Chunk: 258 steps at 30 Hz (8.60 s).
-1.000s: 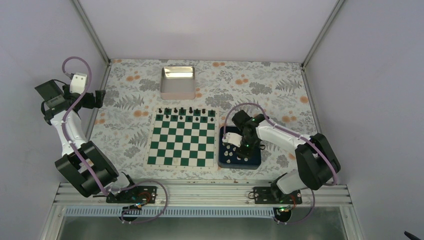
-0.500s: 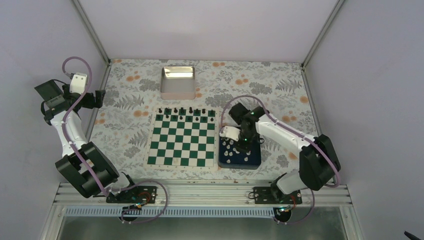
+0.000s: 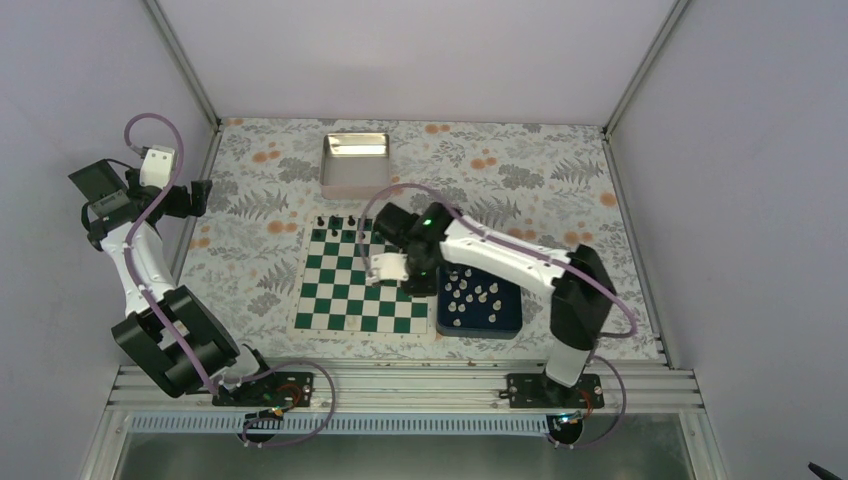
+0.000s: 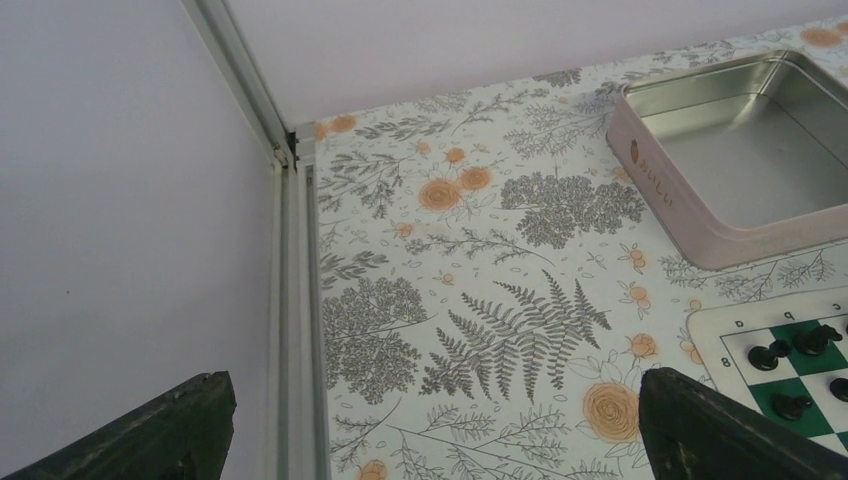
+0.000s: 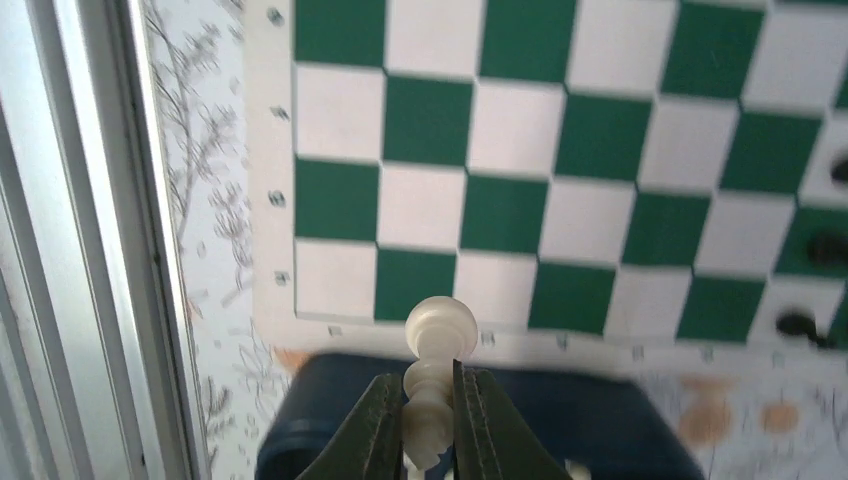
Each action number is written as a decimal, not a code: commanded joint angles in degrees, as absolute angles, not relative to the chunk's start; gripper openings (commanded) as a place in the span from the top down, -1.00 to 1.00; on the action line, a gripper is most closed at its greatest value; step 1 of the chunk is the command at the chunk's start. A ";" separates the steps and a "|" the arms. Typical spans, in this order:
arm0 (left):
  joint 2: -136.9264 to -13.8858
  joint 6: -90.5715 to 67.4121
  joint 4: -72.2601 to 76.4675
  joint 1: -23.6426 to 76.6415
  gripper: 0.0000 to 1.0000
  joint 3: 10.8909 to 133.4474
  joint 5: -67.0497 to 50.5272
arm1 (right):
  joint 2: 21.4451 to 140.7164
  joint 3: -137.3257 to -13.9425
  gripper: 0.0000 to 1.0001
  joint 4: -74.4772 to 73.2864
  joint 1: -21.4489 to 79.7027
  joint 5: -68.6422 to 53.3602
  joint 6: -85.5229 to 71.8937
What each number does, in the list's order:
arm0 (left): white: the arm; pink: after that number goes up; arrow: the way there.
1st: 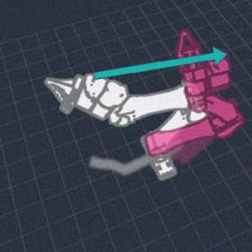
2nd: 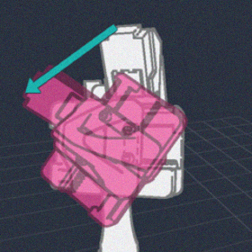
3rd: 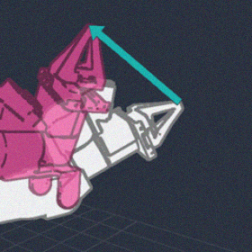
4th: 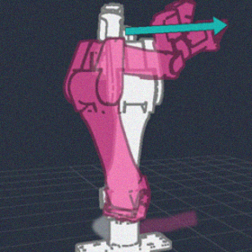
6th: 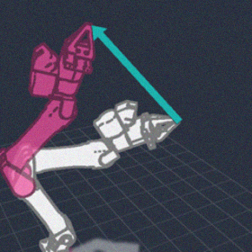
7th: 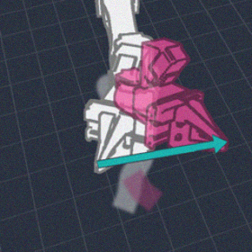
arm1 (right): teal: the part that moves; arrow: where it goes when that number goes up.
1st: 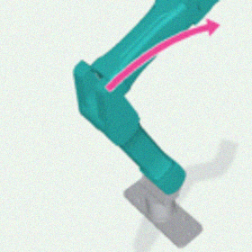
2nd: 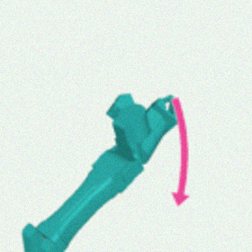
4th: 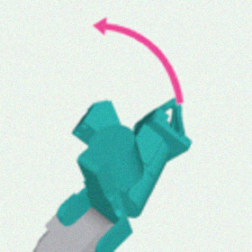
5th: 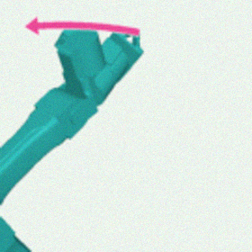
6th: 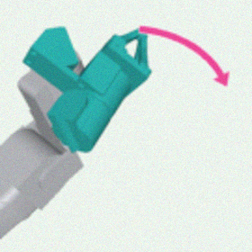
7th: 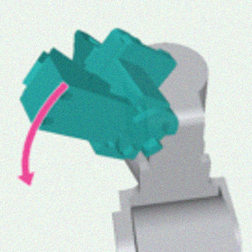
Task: Set up the chess pieces on the board
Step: Place the chess piece on the chessboard, then pick up the chess piece from the storage box, then place the chess piece on the chessboard.
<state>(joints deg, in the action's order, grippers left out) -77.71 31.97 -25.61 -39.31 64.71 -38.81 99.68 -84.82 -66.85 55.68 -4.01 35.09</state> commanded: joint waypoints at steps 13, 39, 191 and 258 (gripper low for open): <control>-76.26 32.81 -25.64 -39.20 -1.00 64.87 -41.08 | 113.88 -93.80 0.83 -59.56 67.03 -8.47 39.51; -77.06 33.77 -25.05 -39.20 -1.00 64.46 -41.04 | 122.34 -95.87 0.83 -58.03 67.90 -9.46 40.61; -76.72 32.47 -23.90 -31.62 -1.00 63.74 -36.03 | 109.59 -81.56 0.88 -58.49 62.83 -8.22 40.62; -77.43 32.42 -22.67 -31.21 -1.00 62.75 -36.28 | 87.88 -72.09 0.11 -63.41 37.86 -0.63 41.43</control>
